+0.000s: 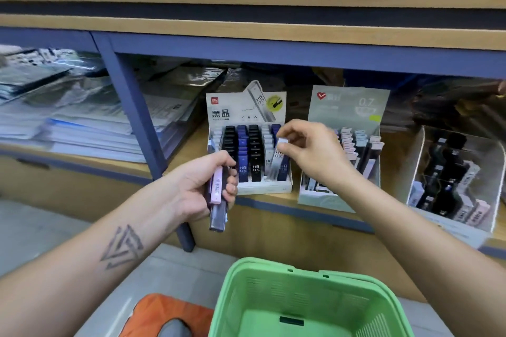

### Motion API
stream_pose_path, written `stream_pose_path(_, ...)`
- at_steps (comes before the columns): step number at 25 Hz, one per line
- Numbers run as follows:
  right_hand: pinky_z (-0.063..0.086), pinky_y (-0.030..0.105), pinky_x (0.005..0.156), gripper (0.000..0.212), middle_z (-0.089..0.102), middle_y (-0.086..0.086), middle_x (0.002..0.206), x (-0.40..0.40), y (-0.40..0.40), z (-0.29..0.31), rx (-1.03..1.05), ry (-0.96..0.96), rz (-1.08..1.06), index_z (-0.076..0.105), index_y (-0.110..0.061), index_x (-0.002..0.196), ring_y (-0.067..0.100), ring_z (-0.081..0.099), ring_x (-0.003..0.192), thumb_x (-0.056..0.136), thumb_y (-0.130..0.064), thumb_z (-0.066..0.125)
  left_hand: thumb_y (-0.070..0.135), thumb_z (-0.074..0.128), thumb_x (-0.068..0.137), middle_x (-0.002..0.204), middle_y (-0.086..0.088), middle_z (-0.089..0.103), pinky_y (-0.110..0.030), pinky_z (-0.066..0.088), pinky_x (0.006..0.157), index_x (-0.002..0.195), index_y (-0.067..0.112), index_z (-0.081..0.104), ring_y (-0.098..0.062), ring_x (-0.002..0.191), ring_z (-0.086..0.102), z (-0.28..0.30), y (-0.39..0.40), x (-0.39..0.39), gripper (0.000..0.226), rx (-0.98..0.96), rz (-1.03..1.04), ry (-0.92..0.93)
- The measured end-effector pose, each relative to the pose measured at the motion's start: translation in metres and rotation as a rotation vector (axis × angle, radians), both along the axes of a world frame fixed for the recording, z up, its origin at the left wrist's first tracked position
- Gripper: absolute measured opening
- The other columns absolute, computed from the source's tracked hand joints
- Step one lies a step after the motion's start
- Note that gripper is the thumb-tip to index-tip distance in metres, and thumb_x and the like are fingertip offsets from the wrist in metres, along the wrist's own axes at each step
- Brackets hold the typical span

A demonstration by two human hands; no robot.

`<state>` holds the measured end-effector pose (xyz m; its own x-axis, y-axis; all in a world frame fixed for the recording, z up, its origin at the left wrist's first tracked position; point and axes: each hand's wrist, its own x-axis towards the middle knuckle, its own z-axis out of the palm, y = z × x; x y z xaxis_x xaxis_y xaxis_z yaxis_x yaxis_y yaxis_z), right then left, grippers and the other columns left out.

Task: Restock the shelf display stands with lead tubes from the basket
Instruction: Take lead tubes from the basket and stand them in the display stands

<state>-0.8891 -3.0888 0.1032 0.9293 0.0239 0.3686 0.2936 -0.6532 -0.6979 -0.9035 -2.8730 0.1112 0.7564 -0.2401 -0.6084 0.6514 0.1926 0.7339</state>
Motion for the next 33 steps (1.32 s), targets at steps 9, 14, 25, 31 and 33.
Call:
stream_pose_path(9,0.058,0.041,0.081,0.008,0.069,-0.011,0.085,0.010,0.007,-0.022,-0.163,-0.075,0.062,0.070,-0.018,0.095,0.009,0.065,0.084,0.090,-0.014,0.075,0.018,0.068,0.094,0.058,-0.005,0.049,-0.019,0.040,0.039,0.076,0.007,0.055,-0.013,0.043,0.049,-0.012,0.007,-0.005,0.025,-0.076,0.044,0.027)
stream_pose_path(14,0.050,0.040,0.069,0.011,0.058,-0.004,0.094,0.014,0.008,-0.028,-0.451,-0.270,0.026,0.079,-0.018,0.101,0.016,0.049,0.091,0.094,-0.020,0.070,0.020,0.067,0.094,0.061,-0.006,0.048,-0.020,0.042,0.041,0.077,0.007,0.054,-0.015,0.045,0.049,-0.009,0.004,-0.009,0.025,-0.080,0.062,0.036)
stream_pose_path(25,0.057,0.034,0.079,0.034,0.075,0.003,0.095,-0.041,-0.002,0.031,0.232,0.346,0.424,0.071,-0.018,0.110,0.019,0.069,0.085,0.080,-0.031,0.082,0.003,0.065,0.093,0.076,-0.017,0.067,-0.031,0.056,0.052,0.100,-0.005,0.065,-0.025,0.062,0.068,0.011,-0.037,-0.020,0.011,-0.099,-0.002,-0.294)
stream_pose_path(31,0.056,0.029,0.073,0.034,0.067,0.000,0.081,-0.059,-0.039,0.032,0.283,0.377,0.316,0.076,-0.011,0.102,0.012,0.059,0.076,0.072,-0.006,0.089,0.010,0.065,0.094,0.083,-0.020,0.074,-0.047,0.062,0.067,0.103,-0.007,0.067,-0.029,0.070,0.072,0.019,-0.079,-0.029,0.019,-0.050,-0.048,-0.379)
stream_pose_path(33,0.058,0.028,0.071,0.028,0.070,0.007,0.082,-0.066,-0.056,0.032,0.427,0.387,0.287,0.075,-0.004,0.100,0.017,0.063,0.076,0.075,0.005,0.082,0.011,0.064,0.096,0.090,-0.023,0.074,-0.048,0.062,0.071,0.108,-0.007,0.066,-0.032,0.075,0.074,0.023,-0.096,-0.033,0.023,-0.103,-0.090,-0.355)
